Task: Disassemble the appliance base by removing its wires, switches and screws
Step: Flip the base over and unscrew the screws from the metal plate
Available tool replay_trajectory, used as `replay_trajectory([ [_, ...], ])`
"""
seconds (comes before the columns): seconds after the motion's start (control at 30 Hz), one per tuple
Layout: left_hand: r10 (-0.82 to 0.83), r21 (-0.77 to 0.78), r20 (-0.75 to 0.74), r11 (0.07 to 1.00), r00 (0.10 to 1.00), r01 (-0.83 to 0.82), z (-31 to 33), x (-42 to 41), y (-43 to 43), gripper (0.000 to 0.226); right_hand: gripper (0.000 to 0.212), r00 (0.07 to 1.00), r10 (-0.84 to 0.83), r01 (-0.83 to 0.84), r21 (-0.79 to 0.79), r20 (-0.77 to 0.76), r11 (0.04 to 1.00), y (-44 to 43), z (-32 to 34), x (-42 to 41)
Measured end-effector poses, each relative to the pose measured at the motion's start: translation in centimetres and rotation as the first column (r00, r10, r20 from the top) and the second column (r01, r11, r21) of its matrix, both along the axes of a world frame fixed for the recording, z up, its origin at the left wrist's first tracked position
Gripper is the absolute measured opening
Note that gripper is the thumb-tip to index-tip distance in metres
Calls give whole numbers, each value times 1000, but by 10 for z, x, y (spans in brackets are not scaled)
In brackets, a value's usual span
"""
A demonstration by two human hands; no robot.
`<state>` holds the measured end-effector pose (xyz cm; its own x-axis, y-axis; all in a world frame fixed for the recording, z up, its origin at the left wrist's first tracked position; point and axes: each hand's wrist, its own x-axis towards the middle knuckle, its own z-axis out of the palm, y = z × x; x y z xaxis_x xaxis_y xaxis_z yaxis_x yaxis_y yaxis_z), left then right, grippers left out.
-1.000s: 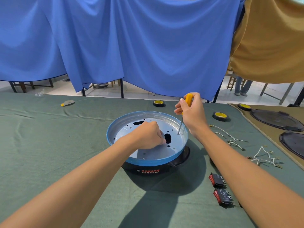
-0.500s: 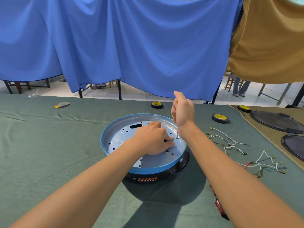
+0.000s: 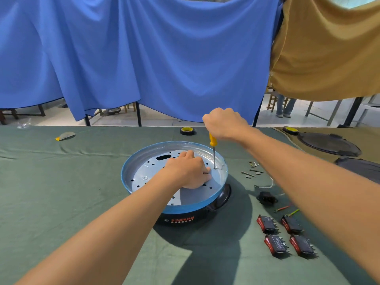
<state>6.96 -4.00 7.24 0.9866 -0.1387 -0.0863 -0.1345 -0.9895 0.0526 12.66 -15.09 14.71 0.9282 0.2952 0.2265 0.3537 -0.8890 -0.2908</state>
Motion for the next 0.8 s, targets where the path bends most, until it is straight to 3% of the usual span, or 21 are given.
replay_trajectory([
  [0.07, 7, 3, -14, 1000, 1000, -6, 2, 0, -3, 49, 22, 999, -22, 26, -191, 26, 981, -7, 12, 2],
  [0.17, 10, 13, -37, 1000, 999, -9, 5, 0, -4, 50, 39, 993, -8, -37, -364, -121, 930, -6, 27, 2],
  [0.27, 6, 10, -48, 1000, 999, -6, 7, 0, -5, 50, 48, 950, -52, -67, -366, -306, 928, 1, 34, 1],
  [0.47, 1, 34, -79, 999, 997, 2, 8, 1, -4, 52, 34, 883, -89, -74, -324, -461, 943, 3, 37, 10],
  [0.63, -21, 20, -110, 1000, 994, 23, 12, 3, -3, 54, 34, 899, -1, -179, -369, -437, 912, 1, 38, 13],
  [0.8, -32, 38, -115, 999, 993, 37, 12, 5, -3, 53, 34, 927, 86, -277, -515, -364, 811, 4, 40, 10],
])
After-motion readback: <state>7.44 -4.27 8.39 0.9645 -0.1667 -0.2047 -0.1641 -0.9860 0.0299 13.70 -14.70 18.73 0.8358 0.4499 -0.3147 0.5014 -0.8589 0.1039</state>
